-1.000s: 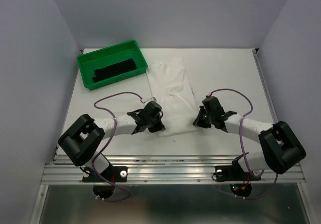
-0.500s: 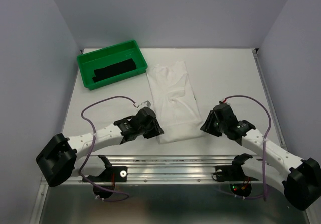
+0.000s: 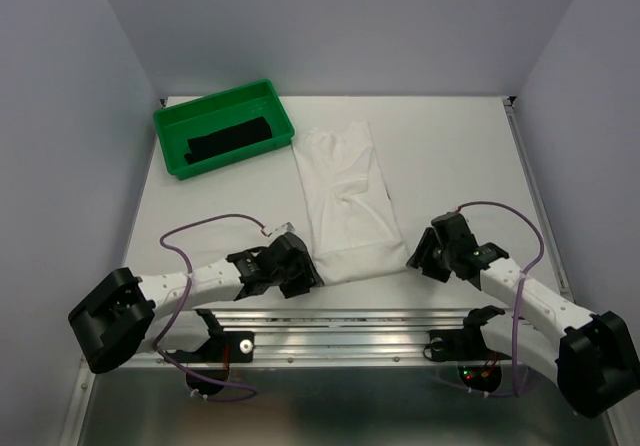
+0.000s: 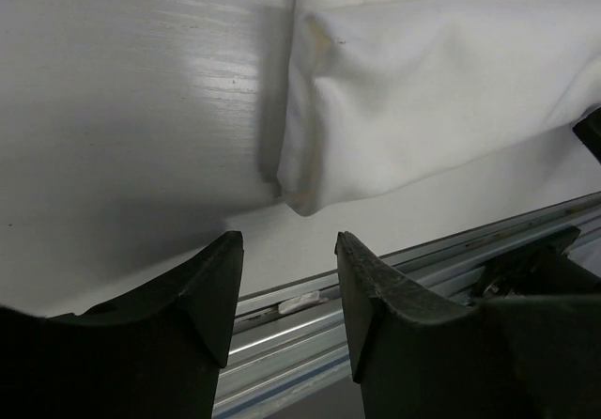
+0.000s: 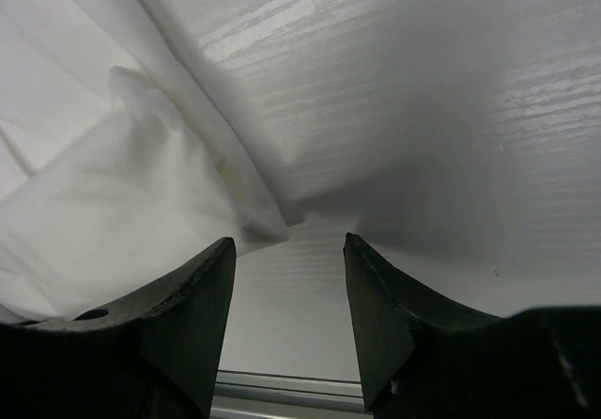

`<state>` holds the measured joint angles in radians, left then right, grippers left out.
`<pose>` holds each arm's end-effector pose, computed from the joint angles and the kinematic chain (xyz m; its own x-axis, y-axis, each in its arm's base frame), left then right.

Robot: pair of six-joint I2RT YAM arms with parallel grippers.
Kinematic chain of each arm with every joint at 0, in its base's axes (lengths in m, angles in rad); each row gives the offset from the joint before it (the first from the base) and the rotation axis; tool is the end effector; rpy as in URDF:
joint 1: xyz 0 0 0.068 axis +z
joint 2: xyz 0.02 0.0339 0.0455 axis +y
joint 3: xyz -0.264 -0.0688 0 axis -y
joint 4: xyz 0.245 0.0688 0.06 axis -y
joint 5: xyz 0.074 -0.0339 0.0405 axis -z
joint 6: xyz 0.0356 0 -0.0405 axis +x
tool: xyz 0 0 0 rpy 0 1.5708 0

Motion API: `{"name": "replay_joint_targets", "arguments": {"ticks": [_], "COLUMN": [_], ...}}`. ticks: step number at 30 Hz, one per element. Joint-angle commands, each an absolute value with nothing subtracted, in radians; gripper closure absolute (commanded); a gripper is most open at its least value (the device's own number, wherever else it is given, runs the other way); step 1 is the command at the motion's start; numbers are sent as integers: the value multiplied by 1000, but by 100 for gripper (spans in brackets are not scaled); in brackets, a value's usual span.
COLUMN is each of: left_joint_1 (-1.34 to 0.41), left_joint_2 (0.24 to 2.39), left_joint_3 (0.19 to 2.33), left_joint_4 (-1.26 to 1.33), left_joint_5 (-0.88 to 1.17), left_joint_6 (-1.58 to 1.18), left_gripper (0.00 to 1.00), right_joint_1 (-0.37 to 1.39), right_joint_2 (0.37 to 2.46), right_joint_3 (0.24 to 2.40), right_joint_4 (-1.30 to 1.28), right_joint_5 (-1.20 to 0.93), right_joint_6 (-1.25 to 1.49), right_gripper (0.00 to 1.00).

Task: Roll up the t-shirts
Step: Roll the T-shirt to the center of the board.

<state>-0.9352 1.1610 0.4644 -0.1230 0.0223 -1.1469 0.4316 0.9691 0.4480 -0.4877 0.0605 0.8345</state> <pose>0.1276 -0.1743 0.1644 -0.9200 -0.2879 -0.2659 -0.0609 0.7752 -0.6288 0.1565 0.0697 0.1685 -0.8039 0.4441 -0.3958 0.3087 0.8802 0.3605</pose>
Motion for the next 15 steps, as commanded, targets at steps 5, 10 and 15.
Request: {"name": "replay_joint_targets", "arguments": {"ticks": [5,10,15], "left_joint_1": [-945,-945,-945], "left_joint_2": [1184,1212,1242], "left_joint_3": [417,403,400], "left_joint_4": [-29,20,57], "left_joint_5": [11,11,11], "left_joint_6": [-1256,-1267,-1275], "left_gripper": [52,54,57], "right_joint_1": [399,399,399], "right_joint_2": [996,1009,1005], "right_joint_3": [373,360,357], "right_joint_4": [-362,-348,-344], "right_joint_5": [-28,-26,-23], "right_joint_6": [884,885,893], "right_gripper": [45,49,58]}}
